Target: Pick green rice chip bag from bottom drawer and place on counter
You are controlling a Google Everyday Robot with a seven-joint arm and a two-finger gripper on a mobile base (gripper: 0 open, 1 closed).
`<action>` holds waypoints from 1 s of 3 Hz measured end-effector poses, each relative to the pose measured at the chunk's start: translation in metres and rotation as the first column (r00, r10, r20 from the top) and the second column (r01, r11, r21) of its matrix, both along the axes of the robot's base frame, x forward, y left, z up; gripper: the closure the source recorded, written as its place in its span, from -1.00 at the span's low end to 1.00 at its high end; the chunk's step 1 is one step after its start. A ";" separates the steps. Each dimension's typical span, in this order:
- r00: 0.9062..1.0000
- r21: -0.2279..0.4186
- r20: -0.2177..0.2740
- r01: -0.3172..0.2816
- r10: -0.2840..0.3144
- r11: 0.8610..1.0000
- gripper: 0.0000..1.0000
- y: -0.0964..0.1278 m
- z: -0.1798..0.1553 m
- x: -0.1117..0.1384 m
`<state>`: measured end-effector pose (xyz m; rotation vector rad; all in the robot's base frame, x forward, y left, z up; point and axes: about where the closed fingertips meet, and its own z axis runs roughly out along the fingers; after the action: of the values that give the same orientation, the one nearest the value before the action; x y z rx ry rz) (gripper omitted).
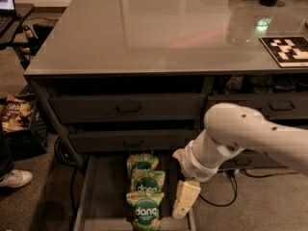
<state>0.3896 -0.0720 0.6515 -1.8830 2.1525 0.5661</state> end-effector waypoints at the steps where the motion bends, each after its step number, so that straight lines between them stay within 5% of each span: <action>1: 1.000 0.046 0.021 -0.013 0.012 0.999 -1.00 0.018 -0.040 0.006; 3: 1.000 0.123 -0.011 -0.022 0.023 0.992 -1.00 0.055 -0.117 0.019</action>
Offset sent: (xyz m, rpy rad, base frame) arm 0.0228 0.0554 -0.1264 0.1406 -0.0142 0.0011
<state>0.4088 -0.0167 0.5344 -1.8450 2.0559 0.7001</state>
